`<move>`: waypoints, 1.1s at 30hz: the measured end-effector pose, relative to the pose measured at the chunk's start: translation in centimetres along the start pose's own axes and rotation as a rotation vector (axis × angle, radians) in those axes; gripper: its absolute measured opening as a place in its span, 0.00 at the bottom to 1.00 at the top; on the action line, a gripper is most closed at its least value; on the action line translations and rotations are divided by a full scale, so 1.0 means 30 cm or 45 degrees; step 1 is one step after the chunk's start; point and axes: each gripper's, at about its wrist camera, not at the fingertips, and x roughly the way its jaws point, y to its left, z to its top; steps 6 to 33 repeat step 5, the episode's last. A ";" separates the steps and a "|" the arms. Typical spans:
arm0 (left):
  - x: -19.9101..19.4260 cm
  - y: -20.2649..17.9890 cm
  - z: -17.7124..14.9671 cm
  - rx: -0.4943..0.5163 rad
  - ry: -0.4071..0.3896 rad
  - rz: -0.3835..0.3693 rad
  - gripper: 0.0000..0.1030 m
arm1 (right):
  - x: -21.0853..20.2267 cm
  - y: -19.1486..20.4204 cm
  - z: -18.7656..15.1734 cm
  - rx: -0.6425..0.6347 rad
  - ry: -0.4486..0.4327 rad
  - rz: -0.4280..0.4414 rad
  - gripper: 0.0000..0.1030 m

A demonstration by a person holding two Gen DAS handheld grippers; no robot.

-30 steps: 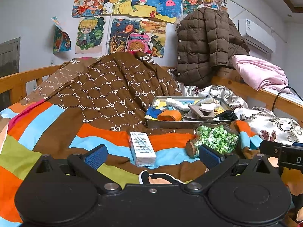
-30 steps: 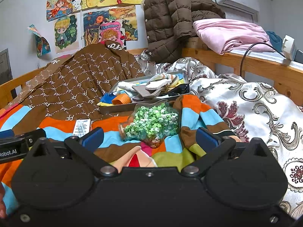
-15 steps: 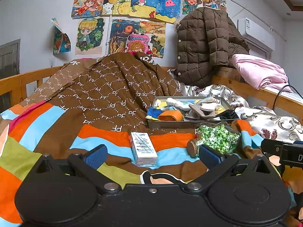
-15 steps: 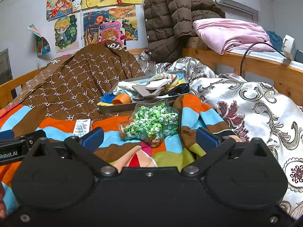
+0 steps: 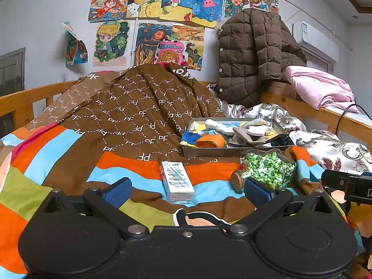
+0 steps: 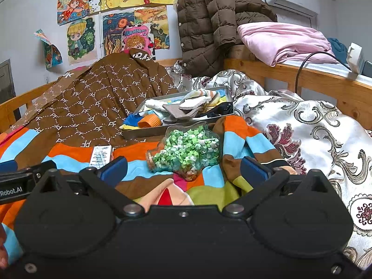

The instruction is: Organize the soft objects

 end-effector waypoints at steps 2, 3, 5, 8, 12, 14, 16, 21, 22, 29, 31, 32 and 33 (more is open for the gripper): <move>0.001 0.003 -0.002 -0.001 0.003 0.025 0.99 | 0.000 0.001 0.000 0.000 0.000 0.000 0.99; 0.003 0.004 -0.005 -0.006 0.006 0.025 0.99 | 0.000 0.000 0.000 0.000 0.001 0.000 0.99; 0.005 0.014 -0.009 -0.017 0.007 0.014 0.99 | 0.000 0.001 0.000 0.000 0.000 0.000 0.99; 0.005 0.014 -0.009 -0.017 0.007 0.014 0.99 | 0.000 0.001 0.000 0.000 0.000 0.000 0.99; 0.005 0.014 -0.009 -0.017 0.007 0.014 0.99 | 0.000 0.001 0.000 0.000 0.000 0.000 0.99; 0.005 0.014 -0.009 -0.017 0.007 0.014 0.99 | 0.000 0.001 0.000 0.000 0.000 0.000 0.99; 0.005 0.014 -0.009 -0.017 0.007 0.014 0.99 | 0.000 0.001 0.000 0.000 0.000 0.000 0.99; 0.005 0.014 -0.009 -0.017 0.007 0.014 0.99 | 0.000 0.001 0.000 0.000 0.000 0.000 0.99; 0.005 0.014 -0.009 -0.017 0.007 0.014 0.99 | 0.000 0.001 0.000 0.000 0.000 0.000 0.99; 0.005 0.014 -0.009 -0.017 0.007 0.014 0.99 | 0.000 0.001 0.000 0.000 0.000 0.000 0.99; 0.005 0.014 -0.009 -0.017 0.007 0.014 0.99 | 0.000 0.001 0.000 0.000 0.000 0.000 0.99; 0.005 0.014 -0.009 -0.017 0.007 0.014 0.99 | 0.000 0.001 0.000 0.000 0.000 0.000 0.99; 0.005 0.014 -0.009 -0.017 0.007 0.014 0.99 | 0.000 0.001 0.000 0.000 0.000 0.000 0.99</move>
